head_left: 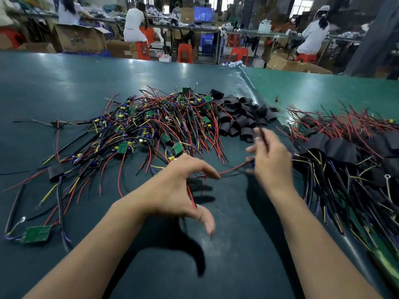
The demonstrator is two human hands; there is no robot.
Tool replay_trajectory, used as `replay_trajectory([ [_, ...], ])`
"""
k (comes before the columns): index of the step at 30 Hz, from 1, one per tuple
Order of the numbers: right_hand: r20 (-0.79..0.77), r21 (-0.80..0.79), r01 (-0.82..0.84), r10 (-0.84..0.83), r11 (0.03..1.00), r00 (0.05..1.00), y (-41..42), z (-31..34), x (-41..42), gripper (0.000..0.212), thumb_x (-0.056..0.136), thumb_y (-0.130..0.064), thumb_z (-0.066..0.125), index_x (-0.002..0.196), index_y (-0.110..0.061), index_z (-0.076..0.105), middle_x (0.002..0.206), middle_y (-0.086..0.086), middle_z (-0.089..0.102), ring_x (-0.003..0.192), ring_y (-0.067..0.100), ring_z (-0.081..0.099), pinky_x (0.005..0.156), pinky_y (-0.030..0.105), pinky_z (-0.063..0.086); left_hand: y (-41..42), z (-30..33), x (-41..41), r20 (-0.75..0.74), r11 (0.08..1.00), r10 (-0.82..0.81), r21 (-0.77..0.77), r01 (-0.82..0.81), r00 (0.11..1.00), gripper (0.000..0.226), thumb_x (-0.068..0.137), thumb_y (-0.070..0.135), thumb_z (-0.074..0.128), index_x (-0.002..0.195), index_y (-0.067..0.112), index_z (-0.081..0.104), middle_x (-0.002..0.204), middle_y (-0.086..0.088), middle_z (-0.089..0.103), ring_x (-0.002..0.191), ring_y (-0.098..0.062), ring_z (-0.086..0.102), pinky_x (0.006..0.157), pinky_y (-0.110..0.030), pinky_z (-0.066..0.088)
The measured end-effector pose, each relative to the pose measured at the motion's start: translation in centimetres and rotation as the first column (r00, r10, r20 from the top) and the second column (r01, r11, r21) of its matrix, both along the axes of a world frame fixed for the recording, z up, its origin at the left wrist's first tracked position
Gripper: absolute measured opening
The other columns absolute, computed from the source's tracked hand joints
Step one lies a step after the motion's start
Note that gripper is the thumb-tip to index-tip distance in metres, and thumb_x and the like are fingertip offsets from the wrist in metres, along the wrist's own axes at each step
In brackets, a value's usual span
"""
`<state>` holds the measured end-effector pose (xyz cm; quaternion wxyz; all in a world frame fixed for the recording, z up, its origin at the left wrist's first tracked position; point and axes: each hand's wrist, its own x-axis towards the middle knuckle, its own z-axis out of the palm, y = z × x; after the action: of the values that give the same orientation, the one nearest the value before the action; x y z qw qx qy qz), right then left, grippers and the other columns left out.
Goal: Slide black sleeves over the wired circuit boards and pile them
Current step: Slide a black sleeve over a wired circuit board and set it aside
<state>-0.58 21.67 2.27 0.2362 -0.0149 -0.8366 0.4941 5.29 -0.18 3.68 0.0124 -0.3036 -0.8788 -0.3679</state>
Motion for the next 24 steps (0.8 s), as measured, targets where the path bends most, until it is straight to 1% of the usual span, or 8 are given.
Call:
replay_trajectory([
  [2, -0.007, -0.305, 0.041, -0.045, 0.952, 0.999, 0.6, 0.3, 0.0, 0.021, 0.105, -0.022, 0.041, 0.119, -0.027, 0.056, 0.082, 0.008, 0.065, 0.062, 0.021, 0.068, 0.044, 0.032, 0.054, 0.6, 0.7, 0.5, 0.177, 0.996, -0.090, 0.013, 0.089, 0.980, 0.080, 0.029, 0.061, 0.080, 0.106, 0.045, 0.065, 0.115, 0.009, 0.056, 0.114, -0.005, 0.051, 0.100, -0.019, 0.038],
  [5, -0.076, -0.501, 0.078, -0.134, 0.862, 0.988, 1.3, 0.6, -0.2, 0.014, 0.106, -0.019, 0.041, 0.113, -0.021, 0.052, 0.077, 0.009, 0.060, 0.065, 0.021, 0.064, 0.044, 0.027, 0.052, 0.6, 2.2, -0.1, 0.319, 0.965, -0.234, 0.191, 0.179, 0.918, 0.065, 0.056, 0.061, 0.073, 0.113, 0.029, 0.070, 0.117, 0.011, 0.068, 0.117, -0.012, 0.060, 0.100, -0.026, 0.043],
  [7, -0.100, -0.619, 0.048, -0.140, 0.784, 0.985, 1.4, 0.8, -0.3, 0.010, 0.103, -0.015, 0.048, 0.112, -0.015, 0.049, 0.081, 0.009, 0.058, 0.072, 0.017, 0.062, 0.051, 0.027, 0.055, 0.9, 3.0, -1.4, 0.243, 0.971, -0.111, 0.231, 0.053, 0.964, 0.051, 0.080, 0.062, 0.053, 0.107, 0.024, 0.073, 0.113, 0.009, 0.072, 0.114, -0.011, 0.062, 0.099, -0.021, 0.042],
  [9, -0.105, -0.718, -0.021, -0.078, 0.696, 0.991, 1.3, 0.7, -0.5, 0.021, 0.097, -0.004, 0.055, 0.114, -0.013, 0.046, 0.086, 0.006, 0.056, 0.074, 0.010, 0.062, 0.062, 0.028, 0.059, 1.4, 3.4, -3.4, 0.175, 0.958, 0.131, 0.230, -0.170, 0.976, 0.045, 0.086, 0.061, 0.060, 0.098, 0.020, 0.075, 0.098, 0.001, 0.074, 0.096, -0.013, 0.067, 0.084, -0.016, 0.047],
  [11, -0.088, -0.743, -0.077, 0.017, 0.664, 0.996, 0.9, 0.2, -0.6, 0.036, 0.092, 0.012, 0.054, 0.117, -0.012, 0.044, 0.091, 0.007, 0.058, 0.080, 0.013, 0.063, 0.077, 0.030, 0.060, 2.0, 3.6, -5.8, 0.107, 0.941, 0.291, 0.147, -0.304, 0.951, 0.033, 0.088, 0.048, 0.068, 0.094, 0.017, 0.073, 0.087, -0.001, 0.073, 0.082, -0.014, 0.068, 0.076, -0.020, 0.053],
  [14, -0.039, -0.685, -0.085, 0.080, 0.724, 0.996, -0.3, -0.8, -0.7, 0.042, 0.090, 0.017, 0.053, 0.118, -0.013, 0.046, 0.102, 0.010, 0.059, 0.090, 0.020, 0.063, 0.084, 0.029, 0.058, 2.6, 3.3, -9.5, 0.026, 0.955, 0.291, -0.065, -0.289, 0.956, 0.021, 0.093, 0.035, 0.066, 0.100, 0.015, 0.071, 0.090, 0.002, 0.071, 0.085, -0.012, 0.066, 0.083, -0.030, 0.055],
  [19, -0.138, -0.606, -0.049, -0.044, 0.794, 0.989, -0.5, -1.5, -1.6, 0.040, 0.088, 0.018, 0.049, 0.112, -0.014, 0.053, 0.097, 0.007, 0.060, 0.091, 0.023, 0.066, 0.071, 0.026, 0.059, 4.2, 3.4, -15.2, -0.156, 0.926, 0.300, -0.187, -0.326, 0.941, 0.027, 0.093, 0.018, 0.055, 0.117, 0.014, 0.066, 0.107, -0.001, 0.068, 0.102, -0.021, 0.063, 0.094, -0.032, 0.050],
  [24, -0.205, -0.703, -0.081, -0.093, 0.706, 0.974, -0.4, -1.1, -1.6, 0.028, 0.075, 0.013, 0.039, 0.083, -0.011, 0.052, 0.070, 0.009, 0.056, 0.048, 0.019, 0.061, 0.039, 0.026, 0.048, 8.0, 4.5, -19.8, -0.264, 0.928, 0.254, -0.204, -0.311, 0.930, 0.038, 0.094, 0.021, 0.052, 0.131, 0.014, 0.056, 0.131, -0.009, 0.057, 0.122, -0.027, 0.051, 0.106, -0.038, 0.041],
])
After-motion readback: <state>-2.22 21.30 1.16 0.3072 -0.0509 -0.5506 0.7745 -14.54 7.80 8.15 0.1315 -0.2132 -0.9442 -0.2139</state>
